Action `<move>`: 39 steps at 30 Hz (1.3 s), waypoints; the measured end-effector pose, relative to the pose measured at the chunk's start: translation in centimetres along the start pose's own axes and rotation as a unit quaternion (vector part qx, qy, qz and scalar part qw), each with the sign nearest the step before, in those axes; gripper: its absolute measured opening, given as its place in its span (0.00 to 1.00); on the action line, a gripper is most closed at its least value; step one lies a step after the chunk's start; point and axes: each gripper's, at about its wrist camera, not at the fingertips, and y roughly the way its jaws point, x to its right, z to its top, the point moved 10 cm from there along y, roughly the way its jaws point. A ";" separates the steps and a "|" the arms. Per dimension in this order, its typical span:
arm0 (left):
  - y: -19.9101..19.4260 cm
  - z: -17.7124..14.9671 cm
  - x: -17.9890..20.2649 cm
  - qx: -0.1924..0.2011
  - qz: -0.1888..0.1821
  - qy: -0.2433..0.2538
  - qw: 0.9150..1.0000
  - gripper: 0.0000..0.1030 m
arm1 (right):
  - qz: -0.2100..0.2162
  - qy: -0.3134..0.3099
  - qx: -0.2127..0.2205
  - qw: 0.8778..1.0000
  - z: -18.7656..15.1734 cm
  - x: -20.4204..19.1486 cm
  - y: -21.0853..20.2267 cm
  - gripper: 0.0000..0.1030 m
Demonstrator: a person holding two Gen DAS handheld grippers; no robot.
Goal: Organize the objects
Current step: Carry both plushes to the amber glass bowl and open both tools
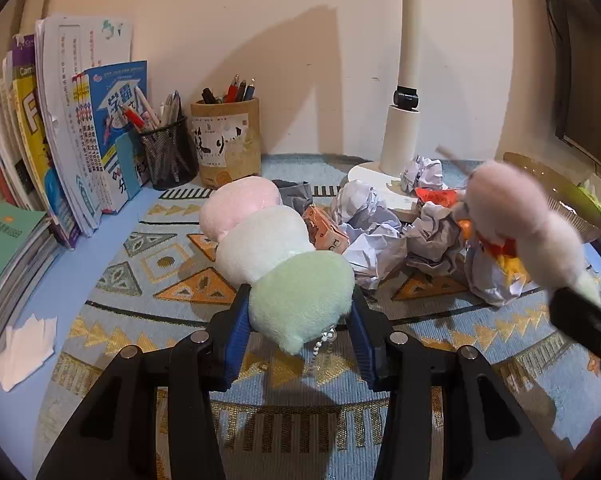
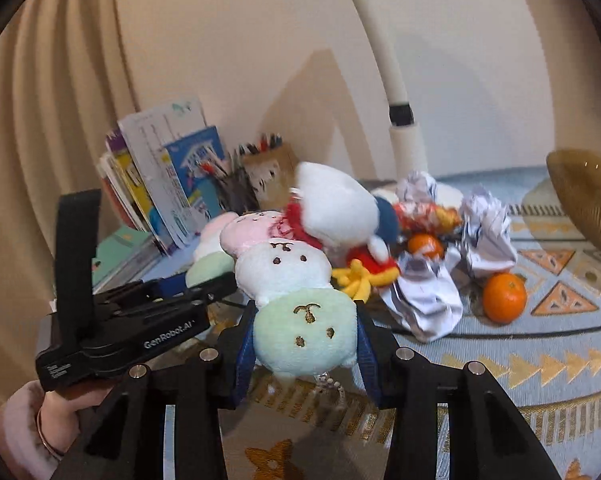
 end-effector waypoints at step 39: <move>-0.8 13.6 19.8 0.084 -0.168 0.136 0.973 0.42 | -0.059 0.218 0.074 0.971 8.7 15.8 -5.7 0.42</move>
